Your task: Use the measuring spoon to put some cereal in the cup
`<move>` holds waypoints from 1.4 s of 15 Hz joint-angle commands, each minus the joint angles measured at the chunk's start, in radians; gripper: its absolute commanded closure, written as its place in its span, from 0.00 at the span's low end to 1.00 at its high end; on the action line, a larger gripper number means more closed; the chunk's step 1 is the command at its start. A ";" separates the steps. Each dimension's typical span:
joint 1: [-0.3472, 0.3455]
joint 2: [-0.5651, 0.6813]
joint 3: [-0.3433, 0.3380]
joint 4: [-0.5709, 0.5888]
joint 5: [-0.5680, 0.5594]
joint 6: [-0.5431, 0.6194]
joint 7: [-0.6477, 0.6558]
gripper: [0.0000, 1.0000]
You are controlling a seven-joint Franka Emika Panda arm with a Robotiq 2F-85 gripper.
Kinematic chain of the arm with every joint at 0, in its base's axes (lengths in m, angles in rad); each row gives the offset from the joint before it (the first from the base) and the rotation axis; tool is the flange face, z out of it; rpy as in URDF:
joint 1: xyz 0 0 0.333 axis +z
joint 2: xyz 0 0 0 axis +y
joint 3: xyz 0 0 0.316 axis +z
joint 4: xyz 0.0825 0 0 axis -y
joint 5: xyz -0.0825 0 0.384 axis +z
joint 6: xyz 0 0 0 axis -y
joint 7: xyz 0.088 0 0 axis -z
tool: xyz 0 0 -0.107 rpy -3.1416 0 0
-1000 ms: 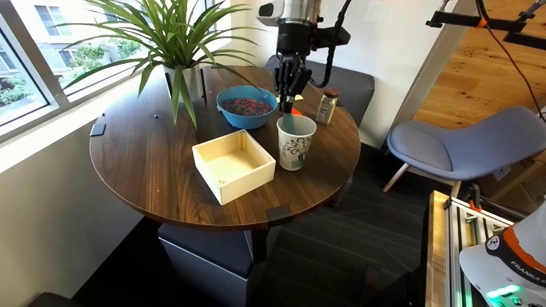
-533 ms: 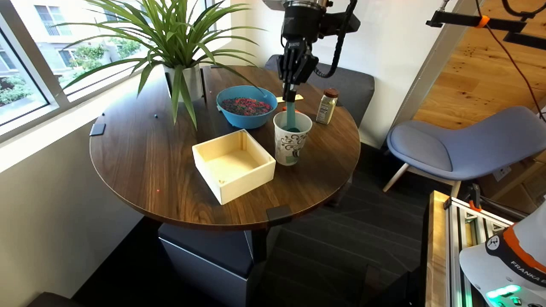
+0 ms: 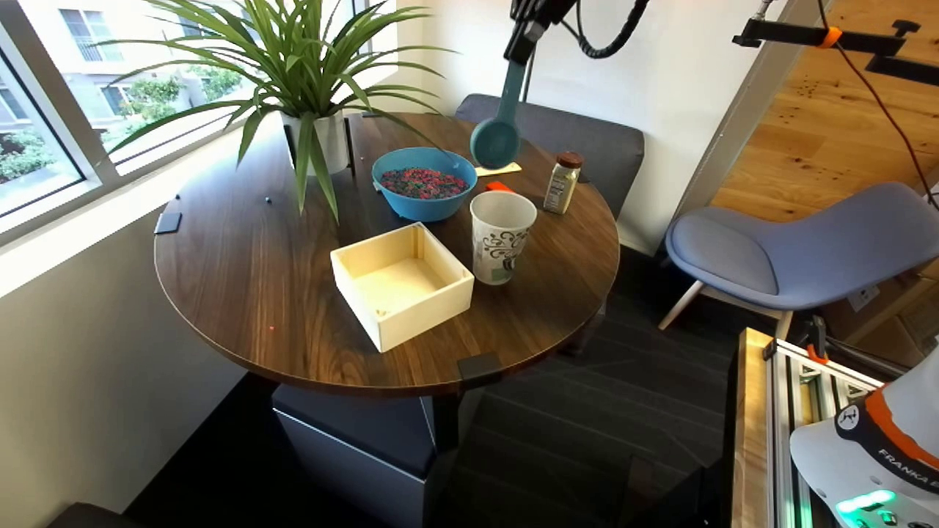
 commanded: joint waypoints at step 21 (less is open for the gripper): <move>0.074 0.130 0.016 -0.295 -0.496 0.852 0.516 0.98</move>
